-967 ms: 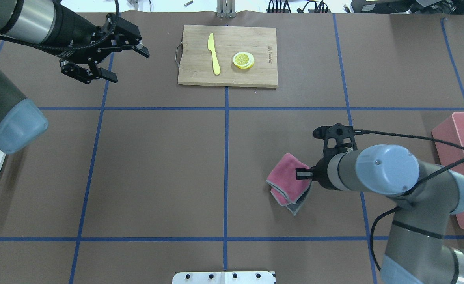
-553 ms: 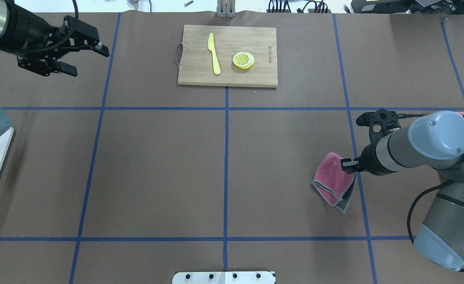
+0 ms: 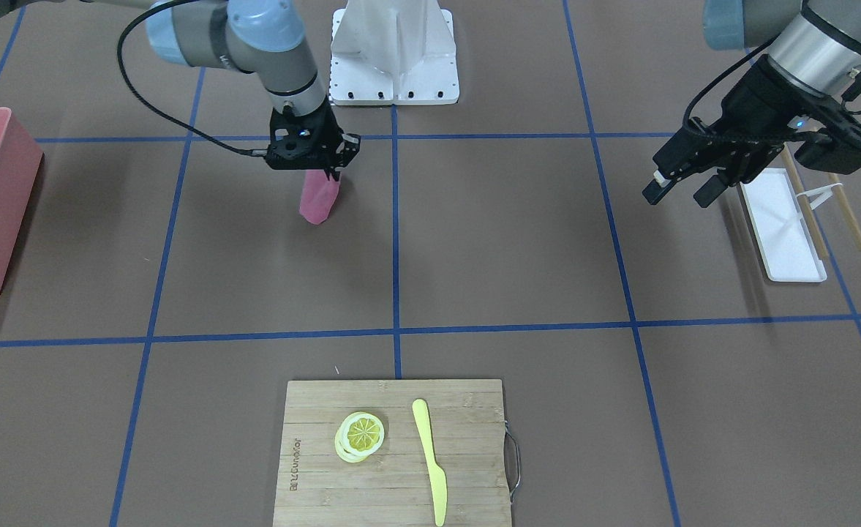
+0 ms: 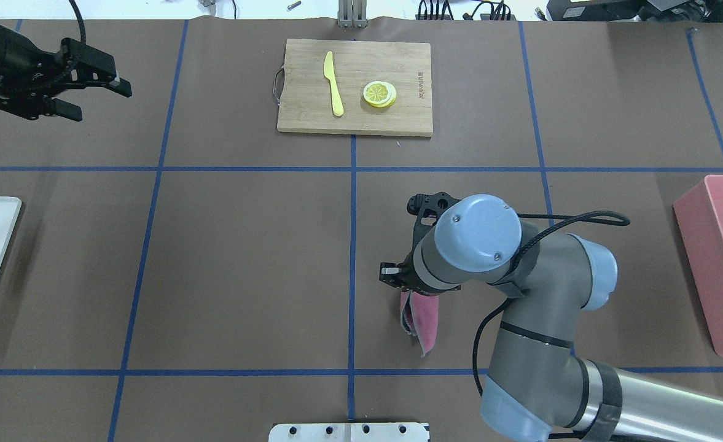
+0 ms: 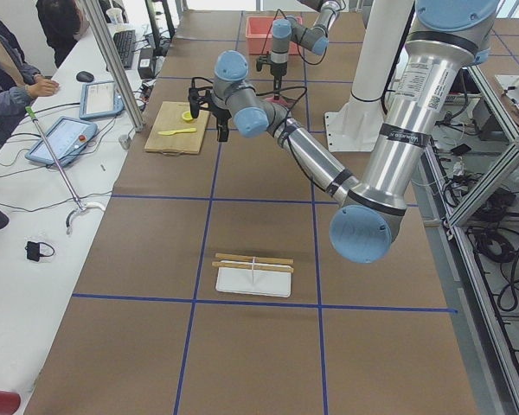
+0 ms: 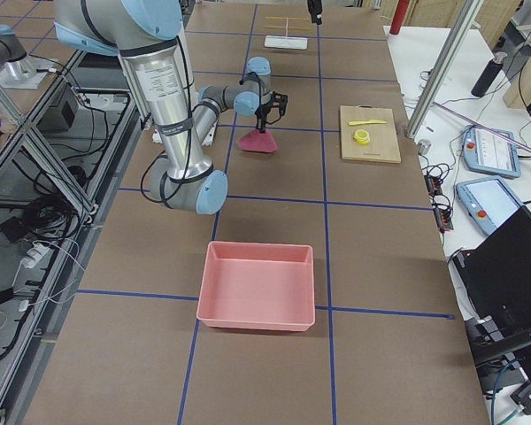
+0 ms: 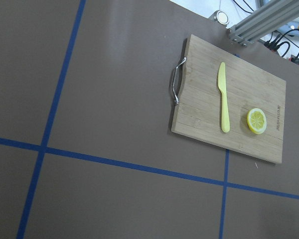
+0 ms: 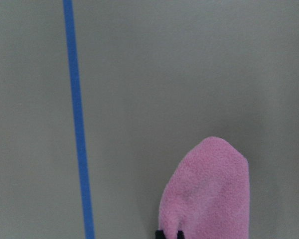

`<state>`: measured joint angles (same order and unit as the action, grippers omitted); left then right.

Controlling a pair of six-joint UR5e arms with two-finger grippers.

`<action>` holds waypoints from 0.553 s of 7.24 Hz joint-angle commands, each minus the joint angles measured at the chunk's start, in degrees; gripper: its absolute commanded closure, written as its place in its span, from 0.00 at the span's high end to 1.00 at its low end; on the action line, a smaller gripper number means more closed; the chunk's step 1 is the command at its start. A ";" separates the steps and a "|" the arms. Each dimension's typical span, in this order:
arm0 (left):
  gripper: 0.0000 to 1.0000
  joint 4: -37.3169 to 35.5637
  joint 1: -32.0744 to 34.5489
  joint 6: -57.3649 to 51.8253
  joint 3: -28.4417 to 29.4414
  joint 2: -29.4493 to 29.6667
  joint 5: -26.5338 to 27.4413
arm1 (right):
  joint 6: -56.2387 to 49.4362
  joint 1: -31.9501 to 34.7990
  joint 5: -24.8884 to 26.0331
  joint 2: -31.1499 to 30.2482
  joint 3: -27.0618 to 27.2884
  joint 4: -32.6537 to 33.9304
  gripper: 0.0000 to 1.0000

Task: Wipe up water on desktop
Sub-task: 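Drag the pink cloth across the table surface with the right gripper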

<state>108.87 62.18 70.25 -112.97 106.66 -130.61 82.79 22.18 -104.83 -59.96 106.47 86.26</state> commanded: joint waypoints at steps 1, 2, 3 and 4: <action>0.98 0.38 0.31 -3.87 -0.24 -2.93 0.00 | 1.59 0.48 1.21 -0.74 0.40 0.49 0.00; 0.98 0.21 0.31 -5.98 0.02 -3.82 0.09 | -4.68 2.85 0.34 -5.38 3.80 0.49 0.00; 0.98 0.12 0.40 -7.92 0.46 -4.78 0.17 | -11.53 5.74 -1.59 -12.74 7.66 0.49 0.00; 0.98 -0.23 1.18 -8.11 0.55 -4.88 0.09 | -17.43 9.16 -4.30 -18.81 10.05 0.41 0.00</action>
<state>108.94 62.74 63.22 -112.64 102.33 -130.49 72.65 27.53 -106.38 -71.30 113.11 86.73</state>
